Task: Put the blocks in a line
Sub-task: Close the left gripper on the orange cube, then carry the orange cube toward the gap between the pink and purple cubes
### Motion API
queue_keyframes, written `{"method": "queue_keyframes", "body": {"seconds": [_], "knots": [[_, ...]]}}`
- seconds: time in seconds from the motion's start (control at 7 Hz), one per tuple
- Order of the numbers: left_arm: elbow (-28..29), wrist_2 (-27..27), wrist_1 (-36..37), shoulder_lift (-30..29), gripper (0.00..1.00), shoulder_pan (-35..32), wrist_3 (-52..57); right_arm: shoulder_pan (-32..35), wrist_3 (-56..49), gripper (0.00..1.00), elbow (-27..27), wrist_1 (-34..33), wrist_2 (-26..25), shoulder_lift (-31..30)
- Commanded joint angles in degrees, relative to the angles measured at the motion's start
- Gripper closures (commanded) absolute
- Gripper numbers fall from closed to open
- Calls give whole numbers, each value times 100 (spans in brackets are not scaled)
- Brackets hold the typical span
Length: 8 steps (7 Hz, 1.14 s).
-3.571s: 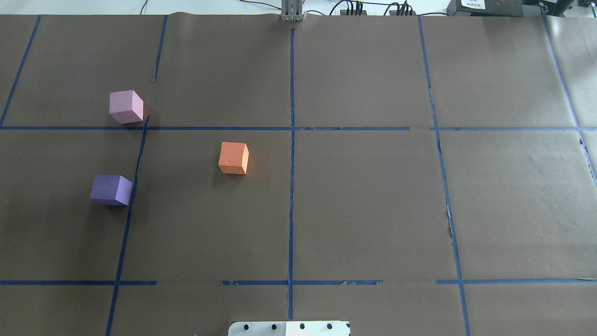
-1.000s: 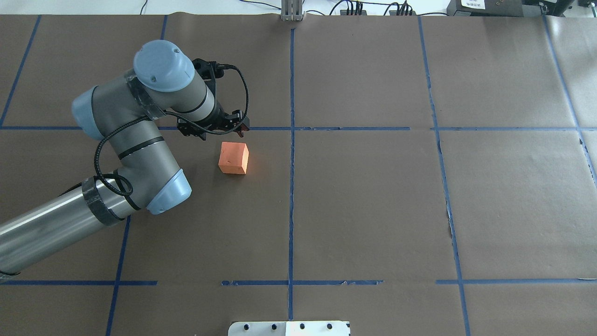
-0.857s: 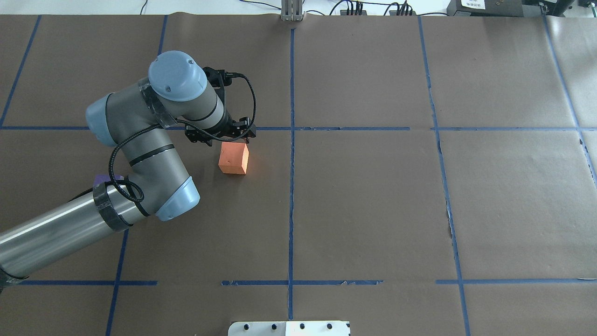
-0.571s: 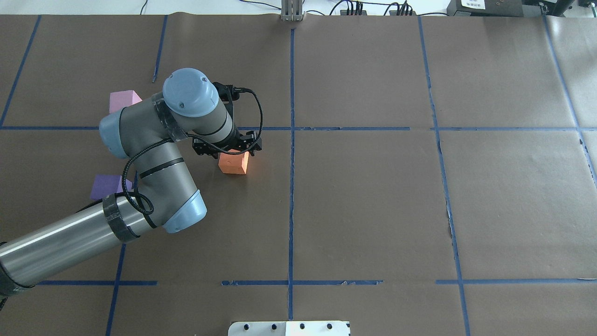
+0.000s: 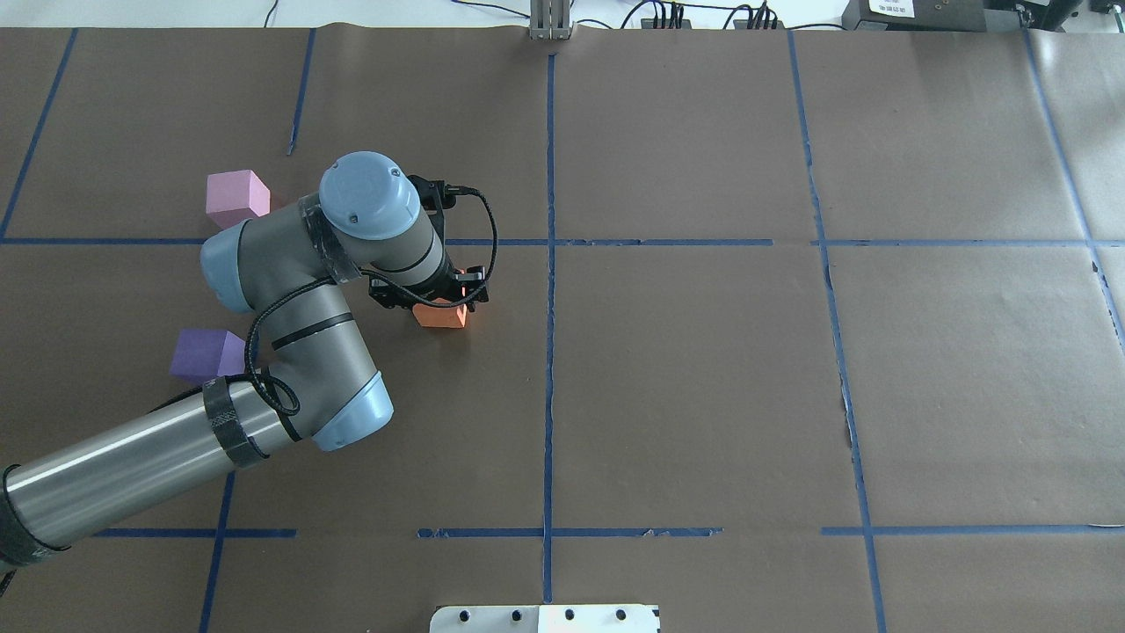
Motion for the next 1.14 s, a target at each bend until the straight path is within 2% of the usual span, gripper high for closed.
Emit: {"method": "queue_keyframes", "body": {"seconds": [0.0,0.29,0.43,0.57,0.71,1.0], "knots": [[-348,-68,71,231,79,-240,36,0,0,0,-9,0,0,0],[-1453,-637,80,1476,74,-784,665,0,0,0,0,0,0,0],[-1502,-657,54,1943,68,-1013,983,0,0,0,-9,0,0,0],[-1476,-666,-7,2321,68,-1233,1377,0,0,0,0,0,0,0],[-1415,-666,-17,2499,68,-1331,1607,0,0,0,-9,0,0,0],[-1222,-666,-113,2457,69,-1350,1619,0,0,0,0,0,0,0]]}}
